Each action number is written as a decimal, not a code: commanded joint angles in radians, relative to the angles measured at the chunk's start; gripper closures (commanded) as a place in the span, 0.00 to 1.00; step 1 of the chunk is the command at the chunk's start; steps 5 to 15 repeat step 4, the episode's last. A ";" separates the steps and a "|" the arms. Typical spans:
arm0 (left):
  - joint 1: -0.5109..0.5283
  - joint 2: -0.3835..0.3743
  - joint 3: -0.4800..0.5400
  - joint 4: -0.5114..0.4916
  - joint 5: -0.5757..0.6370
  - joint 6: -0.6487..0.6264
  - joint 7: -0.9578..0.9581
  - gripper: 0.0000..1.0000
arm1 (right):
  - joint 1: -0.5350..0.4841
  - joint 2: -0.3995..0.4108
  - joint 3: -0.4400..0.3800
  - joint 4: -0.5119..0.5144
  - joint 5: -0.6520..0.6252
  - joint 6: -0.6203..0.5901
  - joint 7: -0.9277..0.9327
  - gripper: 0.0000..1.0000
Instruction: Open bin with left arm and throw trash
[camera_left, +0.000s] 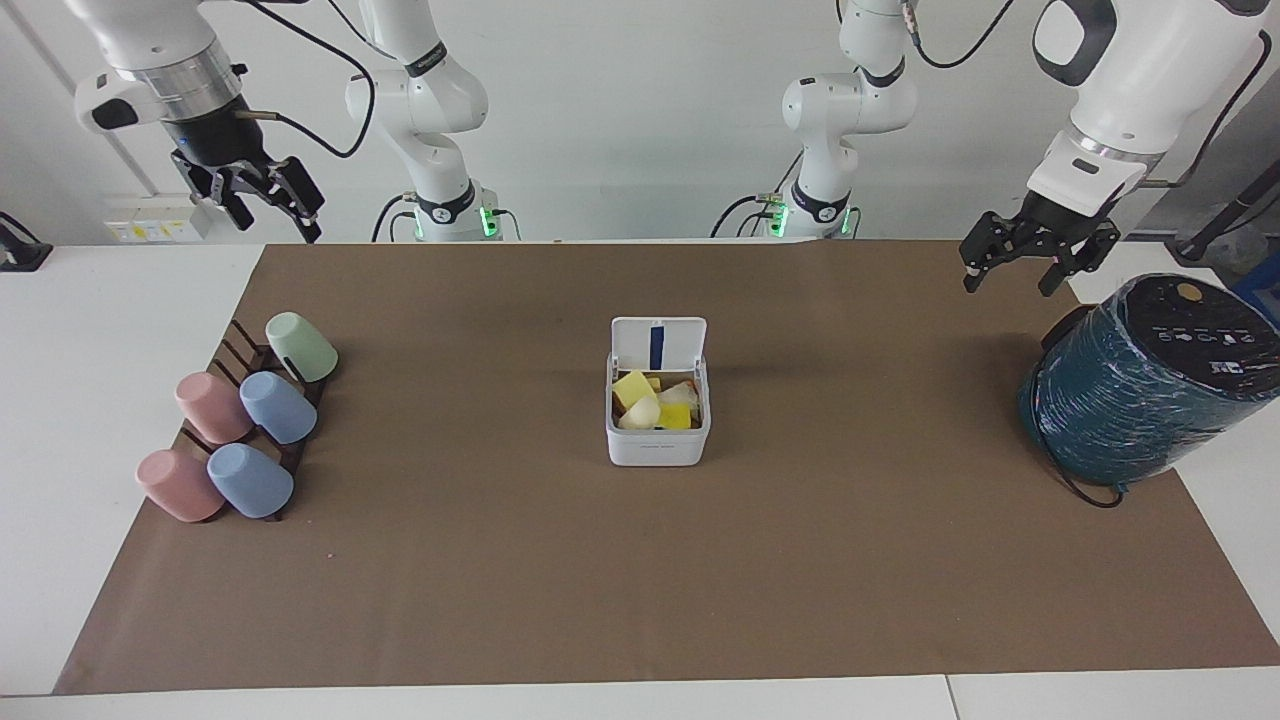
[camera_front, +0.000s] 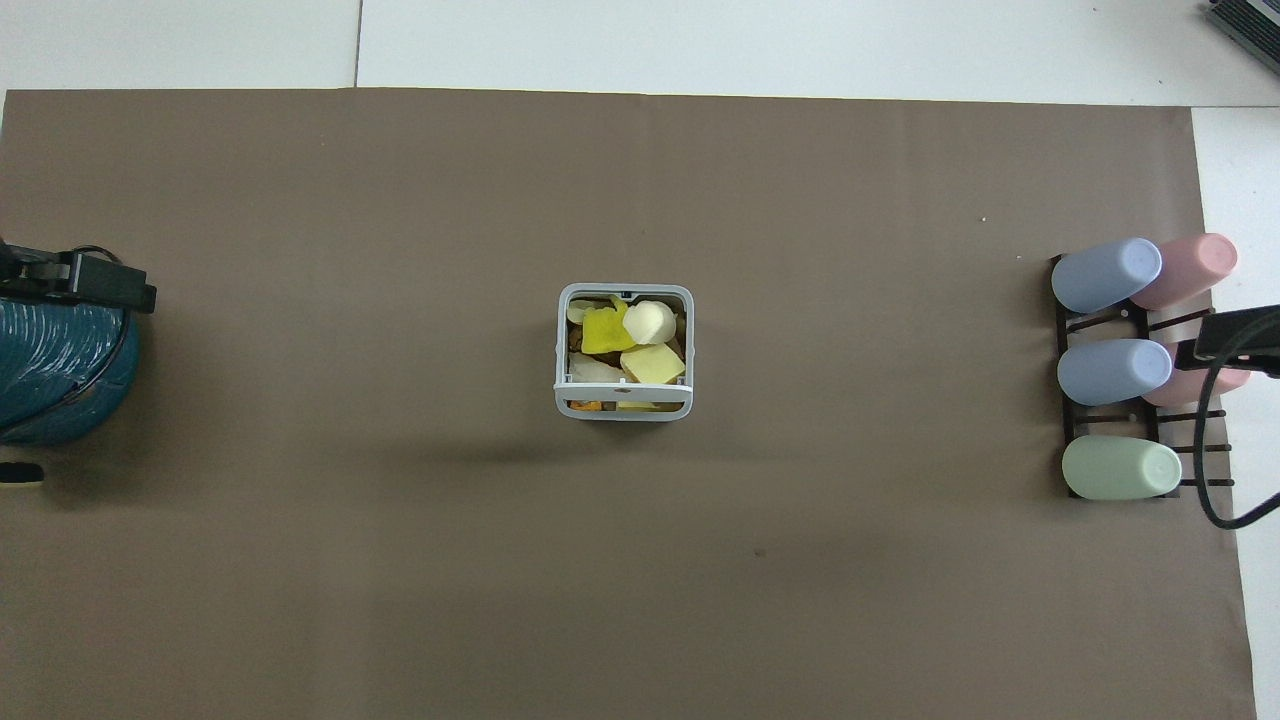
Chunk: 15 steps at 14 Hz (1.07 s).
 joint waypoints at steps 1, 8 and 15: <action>0.004 -0.022 -0.002 -0.021 0.009 0.004 0.000 0.00 | 0.002 0.003 0.020 -0.002 -0.018 -0.024 -0.057 0.00; -0.003 -0.020 -0.007 -0.023 0.009 0.009 -0.003 0.00 | 0.020 0.014 0.022 -0.009 -0.032 -0.011 -0.068 0.00; -0.003 -0.020 -0.007 -0.023 0.009 0.009 -0.003 0.00 | 0.020 0.014 0.022 -0.009 -0.032 -0.011 -0.068 0.00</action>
